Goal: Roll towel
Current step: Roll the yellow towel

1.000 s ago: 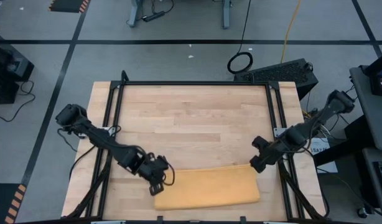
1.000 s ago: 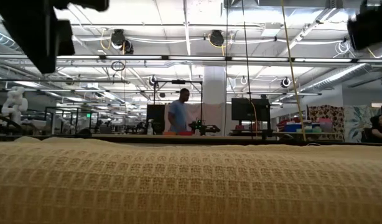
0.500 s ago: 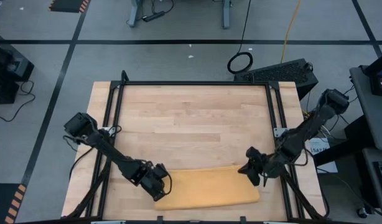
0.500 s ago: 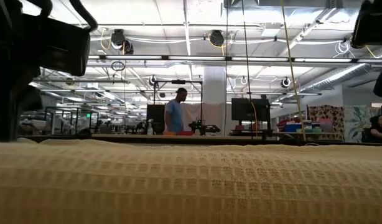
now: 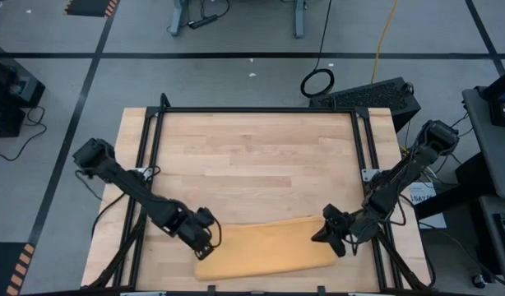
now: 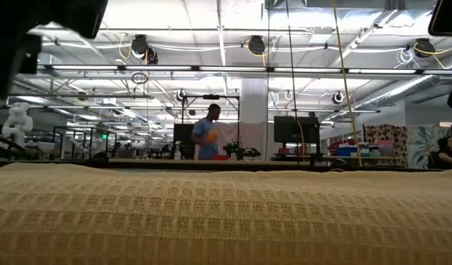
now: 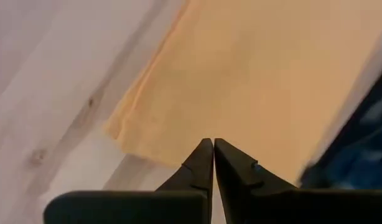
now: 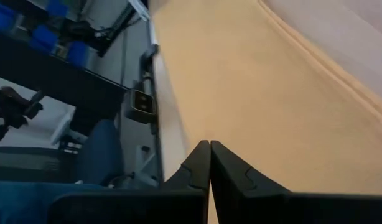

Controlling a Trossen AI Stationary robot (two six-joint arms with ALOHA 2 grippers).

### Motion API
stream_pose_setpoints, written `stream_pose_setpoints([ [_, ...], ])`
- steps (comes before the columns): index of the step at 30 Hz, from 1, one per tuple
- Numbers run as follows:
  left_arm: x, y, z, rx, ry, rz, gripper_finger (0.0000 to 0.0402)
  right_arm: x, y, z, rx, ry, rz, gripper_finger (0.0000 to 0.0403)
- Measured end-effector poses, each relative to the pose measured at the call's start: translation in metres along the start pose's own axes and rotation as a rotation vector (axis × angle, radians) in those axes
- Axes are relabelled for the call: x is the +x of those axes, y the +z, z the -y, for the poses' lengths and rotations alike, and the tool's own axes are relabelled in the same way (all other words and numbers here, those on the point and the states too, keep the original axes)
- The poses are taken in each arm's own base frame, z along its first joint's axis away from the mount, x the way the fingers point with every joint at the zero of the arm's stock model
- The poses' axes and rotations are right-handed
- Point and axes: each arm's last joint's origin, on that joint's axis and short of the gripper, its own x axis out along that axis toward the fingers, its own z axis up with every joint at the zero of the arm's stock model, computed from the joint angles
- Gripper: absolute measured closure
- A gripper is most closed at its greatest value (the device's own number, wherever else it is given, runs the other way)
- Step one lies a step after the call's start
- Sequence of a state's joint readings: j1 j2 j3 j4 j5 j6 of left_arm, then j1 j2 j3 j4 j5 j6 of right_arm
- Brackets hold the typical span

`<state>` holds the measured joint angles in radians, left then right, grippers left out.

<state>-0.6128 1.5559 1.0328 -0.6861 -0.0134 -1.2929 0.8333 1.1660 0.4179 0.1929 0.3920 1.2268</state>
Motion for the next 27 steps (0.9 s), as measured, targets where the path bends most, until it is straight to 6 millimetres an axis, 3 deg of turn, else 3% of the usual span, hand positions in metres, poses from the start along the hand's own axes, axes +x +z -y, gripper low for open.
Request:
stream_pose_setpoints([
  [4,-0.015,0.006,0.01,-0.096,-0.088,0.101,0.0382,0.0,0.001,-0.003,-0.021,0.027,0.01,0.0402],
  [9,-0.026,0.022,0.022,-0.282,-0.217,0.063,0.0382,-0.001,0.002,-0.004,-0.077,0.044,0.008,0.0402],
  [14,-0.043,0.038,0.039,-0.289,-0.345,0.259,0.0382,0.0,0.004,-0.005,-0.155,0.114,-0.124,0.0402],
  [19,-0.053,0.057,0.046,-0.14,-0.411,0.429,0.0382,0.001,0.008,-0.003,-0.114,0.108,-0.125,0.0402],
  [27,-0.055,0.076,0.041,0.214,-0.426,0.391,0.0382,0.004,0.021,0.003,-0.132,-0.014,0.098,0.0402],
])
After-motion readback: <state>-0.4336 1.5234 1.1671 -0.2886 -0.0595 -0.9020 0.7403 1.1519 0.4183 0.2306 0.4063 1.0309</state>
